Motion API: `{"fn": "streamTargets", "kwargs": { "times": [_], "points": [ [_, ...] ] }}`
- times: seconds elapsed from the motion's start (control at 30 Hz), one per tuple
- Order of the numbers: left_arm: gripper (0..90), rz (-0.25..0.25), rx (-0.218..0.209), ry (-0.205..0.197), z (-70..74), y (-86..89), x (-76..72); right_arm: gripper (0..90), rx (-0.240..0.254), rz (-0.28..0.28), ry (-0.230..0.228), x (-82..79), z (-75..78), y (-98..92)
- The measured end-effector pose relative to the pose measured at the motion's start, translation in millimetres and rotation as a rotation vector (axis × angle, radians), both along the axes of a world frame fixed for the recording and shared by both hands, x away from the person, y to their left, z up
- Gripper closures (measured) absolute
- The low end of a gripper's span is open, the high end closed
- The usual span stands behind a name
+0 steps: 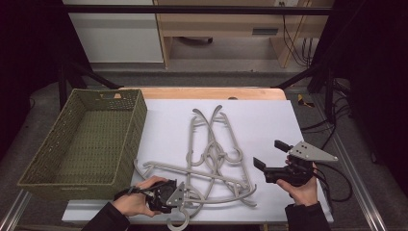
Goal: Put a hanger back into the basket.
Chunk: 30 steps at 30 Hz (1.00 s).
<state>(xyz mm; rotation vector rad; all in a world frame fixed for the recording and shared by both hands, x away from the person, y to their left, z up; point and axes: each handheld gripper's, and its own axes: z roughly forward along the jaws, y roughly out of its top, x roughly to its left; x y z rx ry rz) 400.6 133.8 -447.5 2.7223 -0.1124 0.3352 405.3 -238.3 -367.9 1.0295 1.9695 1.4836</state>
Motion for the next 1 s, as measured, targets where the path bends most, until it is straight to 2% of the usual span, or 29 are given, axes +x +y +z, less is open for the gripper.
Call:
{"fn": "streamTargets", "kwargs": {
  "times": [0.13,0.33,0.47,0.57,0.73,0.87,1.0],
  "points": [
    [70.2,0.005,0.014,-0.005,0.8,-1.2,2.0,5.0,-0.001,-0.001,0.0,0.2,-0.1,0.1],
    [73.1,-0.015,0.064,-0.02,-0.8,-6.0,1.6,5.0,-0.001,0.0,0.0,0.2,-0.1,0.2],
    [74.7,-0.031,0.079,-0.033,-0.1,-7.8,1.0,5.0,0.0,0.001,-0.001,0.0,0.1,-0.2],
    [75.2,-0.043,0.064,-0.038,2.8,-8.1,1.2,4.9,-0.001,0.0,0.0,-0.1,0.2,-0.4],
    [77.4,-0.046,0.067,-0.048,5.4,-12.4,-0.4,4.9,-0.002,0.0,0.0,-0.1,0.2,-0.5],
    [78.5,-0.047,0.031,-0.052,12.3,-14.7,-0.9,4.9,-0.003,-0.001,-0.002,-0.1,0.3,-0.9],
    [80.7,-0.037,-0.028,-0.062,21.2,-16.9,-3.1,4.9,-0.003,-0.001,-0.001,-0.2,0.3,-0.9]
  ]
}}
